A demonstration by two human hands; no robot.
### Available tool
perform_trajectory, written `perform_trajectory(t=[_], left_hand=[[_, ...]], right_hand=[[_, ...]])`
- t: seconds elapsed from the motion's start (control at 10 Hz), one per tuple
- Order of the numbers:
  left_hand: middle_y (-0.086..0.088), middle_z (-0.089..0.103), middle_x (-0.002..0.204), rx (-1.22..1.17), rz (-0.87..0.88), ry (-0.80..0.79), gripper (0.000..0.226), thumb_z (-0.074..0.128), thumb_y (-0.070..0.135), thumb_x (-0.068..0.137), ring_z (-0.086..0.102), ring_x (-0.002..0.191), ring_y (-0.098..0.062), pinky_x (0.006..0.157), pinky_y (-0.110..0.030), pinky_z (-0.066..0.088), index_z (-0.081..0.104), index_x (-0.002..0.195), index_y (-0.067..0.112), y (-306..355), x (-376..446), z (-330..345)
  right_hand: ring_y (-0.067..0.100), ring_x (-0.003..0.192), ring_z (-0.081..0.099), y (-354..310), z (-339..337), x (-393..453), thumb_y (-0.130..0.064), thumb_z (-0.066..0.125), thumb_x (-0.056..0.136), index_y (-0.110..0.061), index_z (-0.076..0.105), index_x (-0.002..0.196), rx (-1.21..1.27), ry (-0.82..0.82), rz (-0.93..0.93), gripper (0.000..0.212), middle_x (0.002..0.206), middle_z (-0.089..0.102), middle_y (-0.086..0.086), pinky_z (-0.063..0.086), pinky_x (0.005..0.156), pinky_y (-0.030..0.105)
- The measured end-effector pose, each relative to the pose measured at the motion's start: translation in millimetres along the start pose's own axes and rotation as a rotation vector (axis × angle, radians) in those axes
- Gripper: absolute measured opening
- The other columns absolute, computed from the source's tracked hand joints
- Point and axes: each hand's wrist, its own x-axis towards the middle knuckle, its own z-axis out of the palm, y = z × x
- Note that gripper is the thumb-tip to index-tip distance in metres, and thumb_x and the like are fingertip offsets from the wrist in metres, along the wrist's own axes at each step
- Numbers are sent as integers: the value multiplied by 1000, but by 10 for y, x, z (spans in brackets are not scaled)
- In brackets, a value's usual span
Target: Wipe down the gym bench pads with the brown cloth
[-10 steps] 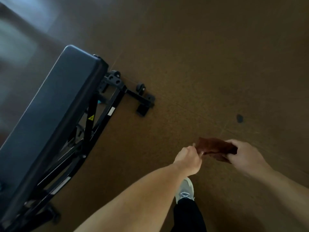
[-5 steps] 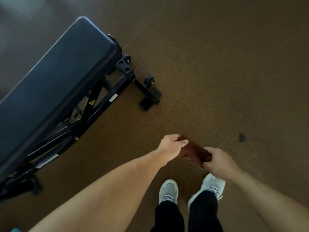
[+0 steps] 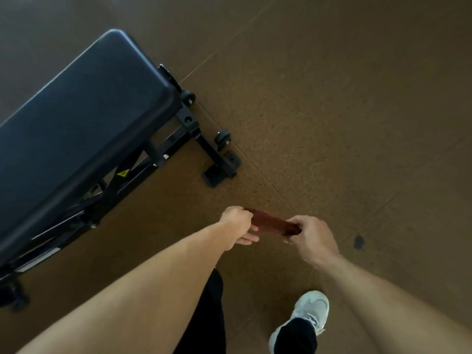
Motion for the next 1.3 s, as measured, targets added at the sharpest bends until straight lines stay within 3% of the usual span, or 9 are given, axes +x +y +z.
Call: perform_trajectory(t=[0.1,0.2,0.4,0.6,0.7,0.9,1.0,1.2,1.3], left_hand=[[-16,68,124,13,-28,49,47,47,22,108,76,88,-29,84,-43,63,39,154,20,102,323,-271],[-15,67,117,98,55,91,39,60,31,102,76,86,-27,85,-44,63,50,135,13,231,618,-523],[-12,62,124,242,277,202,34,66,12,96,67,109,-31,97,-48,58,47,118,29,622,1230,-884],[-3,58,123,169,535,274,27,61,15,101,60,112,-22,97,-42,54,50,118,32,1004,1826,-974],[0,61,125,154,586,372,27,60,14,101,59,115,-21,93,-37,50,54,119,34,1042,2174,-1053],[-12,55,143,243,321,505,49,51,1,102,56,129,-29,99,-35,47,46,147,21,711,2650,-1389],[-16,51,149,351,205,466,58,55,5,101,52,133,-32,101,-36,45,37,156,14,573,2759,-1526],[-11,54,147,449,217,330,57,63,15,100,54,129,-30,99,-39,46,43,153,20,534,2574,-1386],[-9,58,142,447,242,232,51,65,19,99,55,127,-28,98,-38,46,51,148,20,623,2244,-1181]], right_hand=[[7,87,67,-309,280,204,-16,79,87,-38,73,99,-65,-97,-25,26,90,69,-14,56,82,32],[6,98,61,-557,517,411,-16,79,88,-34,73,113,-52,-173,-86,32,105,65,-11,50,92,29],[8,98,58,-993,885,1115,-15,70,93,-39,69,124,22,98,-113,40,104,60,-14,53,90,35],[13,109,57,-1201,1101,1798,-9,71,89,-29,65,135,-98,467,-255,50,116,63,-8,54,90,33],[16,118,54,-1257,1305,2155,-8,68,94,-24,61,141,-109,460,-317,50,125,62,-4,53,98,36],[15,137,46,-1329,1881,2515,2,55,100,-22,54,148,-106,159,-375,54,150,55,-3,39,115,33],[16,145,39,-1340,2061,2509,5,56,98,-22,55,148,-127,15,-380,57,156,48,-1,35,120,37],[17,139,43,-1299,1831,2226,-2,58,98,-27,57,146,-123,35,-315,54,152,52,-5,43,113,38],[15,137,50,-1210,1515,1961,-13,54,102,-32,62,141,19,95,-128,44,146,57,-8,45,111,38]])
